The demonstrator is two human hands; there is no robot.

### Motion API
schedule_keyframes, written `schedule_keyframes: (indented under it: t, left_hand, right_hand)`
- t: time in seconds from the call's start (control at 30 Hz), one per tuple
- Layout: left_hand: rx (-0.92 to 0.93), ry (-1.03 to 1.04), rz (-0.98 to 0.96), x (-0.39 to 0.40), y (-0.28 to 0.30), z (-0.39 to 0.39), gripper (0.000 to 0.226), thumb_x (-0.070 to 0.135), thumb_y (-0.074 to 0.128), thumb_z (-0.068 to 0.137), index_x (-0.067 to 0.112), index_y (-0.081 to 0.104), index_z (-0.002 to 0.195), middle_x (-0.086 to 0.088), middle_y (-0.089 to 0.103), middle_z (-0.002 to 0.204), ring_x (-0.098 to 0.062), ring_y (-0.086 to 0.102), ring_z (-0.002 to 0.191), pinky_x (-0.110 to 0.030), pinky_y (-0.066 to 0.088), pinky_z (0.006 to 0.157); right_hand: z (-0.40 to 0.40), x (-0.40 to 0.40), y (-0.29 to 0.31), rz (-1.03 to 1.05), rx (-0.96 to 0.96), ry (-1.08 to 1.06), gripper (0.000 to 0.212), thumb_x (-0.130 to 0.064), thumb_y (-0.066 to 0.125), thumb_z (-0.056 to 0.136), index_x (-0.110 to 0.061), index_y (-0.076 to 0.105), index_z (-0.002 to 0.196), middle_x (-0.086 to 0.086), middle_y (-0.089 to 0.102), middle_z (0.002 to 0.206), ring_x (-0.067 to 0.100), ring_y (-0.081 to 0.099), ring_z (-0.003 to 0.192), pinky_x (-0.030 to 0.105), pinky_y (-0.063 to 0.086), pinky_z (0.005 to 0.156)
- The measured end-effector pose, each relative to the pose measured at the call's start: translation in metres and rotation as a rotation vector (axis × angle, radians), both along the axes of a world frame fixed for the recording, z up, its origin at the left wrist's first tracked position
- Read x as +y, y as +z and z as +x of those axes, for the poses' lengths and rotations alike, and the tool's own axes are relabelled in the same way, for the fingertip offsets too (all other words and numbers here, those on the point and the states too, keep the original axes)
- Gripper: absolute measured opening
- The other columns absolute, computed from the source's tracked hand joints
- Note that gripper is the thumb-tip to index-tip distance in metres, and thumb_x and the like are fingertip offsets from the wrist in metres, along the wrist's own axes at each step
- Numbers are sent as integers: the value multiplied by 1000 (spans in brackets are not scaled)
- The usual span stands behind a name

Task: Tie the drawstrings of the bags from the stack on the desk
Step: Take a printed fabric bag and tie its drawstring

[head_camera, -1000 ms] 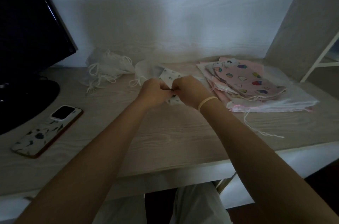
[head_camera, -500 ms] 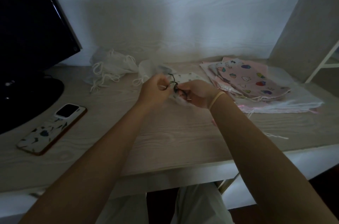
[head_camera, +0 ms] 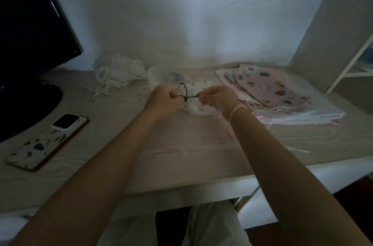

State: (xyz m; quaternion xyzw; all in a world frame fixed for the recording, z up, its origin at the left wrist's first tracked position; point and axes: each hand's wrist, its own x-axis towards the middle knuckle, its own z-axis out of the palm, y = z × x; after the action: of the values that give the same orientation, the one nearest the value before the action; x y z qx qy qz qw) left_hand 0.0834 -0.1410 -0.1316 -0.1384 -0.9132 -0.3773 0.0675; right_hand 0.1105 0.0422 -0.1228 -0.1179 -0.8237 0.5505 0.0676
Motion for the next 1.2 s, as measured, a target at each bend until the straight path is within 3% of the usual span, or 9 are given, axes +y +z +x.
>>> schedule_keyframes:
  t: [0.13, 0.27, 0.43, 0.57, 0.73, 0.8, 1.03, 1.13, 1.2]
  left_hand:
    - [64, 1, -436, -6, -3, -1, 25, 33, 61, 83, 9, 67, 86, -9, 59, 97, -27, 61, 84, -33, 44, 64]
    - [143, -24, -711, -5, 4, -3, 36, 38, 57, 88, 9, 63, 110, -11, 53, 114, -31, 59, 98, -32, 39, 68]
    - [93, 20, -467, -8, 12, -9, 15, 28, 54, 89, 17, 60, 95, -8, 65, 99, -27, 57, 83, -30, 41, 68]
    - [167, -16, -147, 0, 11, -10, 8, 25, 53, 91, 18, 50, 89, -6, 64, 84, -26, 58, 73, -31, 40, 60]
    - [283, 11, 183, -13, 14, -14, 6, 24, 54, 90, 21, 50, 87, -5, 66, 84, -24, 66, 65, -42, 54, 60]
    - [261, 88, 231, -24, 14, -18, 5, 21, 55, 89, 20, 51, 86, -6, 66, 84, -26, 66, 68, -44, 55, 63]
    - [-9, 234, 204, -48, 6, -35, 13, 23, 53, 88, 22, 49, 75, -9, 69, 87, -30, 69, 76, -46, 57, 73]
    - [-30, 240, 190, -47, 5, -34, 12, 23, 53, 85, 24, 50, 74, -7, 69, 86, -29, 68, 76, -44, 57, 74]
    - [-31, 247, 187, -45, 6, -33, 10, 23, 53, 86, 22, 52, 76, -7, 68, 87, -28, 68, 76, -43, 56, 75]
  right_hand:
    - [-6, 0, -8, 309, 45, -102, 10, -12, 67, 85, -6, 75, 88, 4, 69, 77, 7, 56, 60, 22, 49, 66]
    - [-5, -6, 0, 414, 71, -19, 12, -13, 67, 86, -6, 74, 91, 5, 68, 79, 2, 52, 58, 13, 44, 59]
    - [-5, -8, 6, 659, -104, 259, 38, -50, 71, 77, -20, 68, 100, -1, 62, 96, 14, 57, 80, 26, 50, 70]
    - [-8, -24, 0, 936, -137, 275, 28, -31, 63, 86, -8, 65, 101, 11, 64, 99, 29, 62, 95, 33, 49, 78]
    - [-22, -53, -5, 545, 152, -26, 12, -17, 55, 92, -9, 47, 95, 20, 63, 93, 36, 62, 85, 46, 53, 76]
    - [-28, -66, -1, 508, 193, -35, 13, -12, 52, 93, -7, 47, 103, 20, 64, 97, 36, 61, 88, 41, 51, 75]
    - [-47, -84, 11, 570, 52, 84, 54, -13, 48, 96, -5, 28, 146, 13, 48, 141, 29, 47, 127, 33, 37, 103]
    - [-46, -80, 17, 513, 43, 66, 42, -11, 50, 92, -5, 46, 133, 16, 53, 132, 27, 52, 118, 30, 41, 96]
    - [-45, -73, 20, 264, 14, -33, 25, -13, 52, 88, -8, 59, 112, 15, 62, 117, 26, 60, 99, 32, 47, 82]
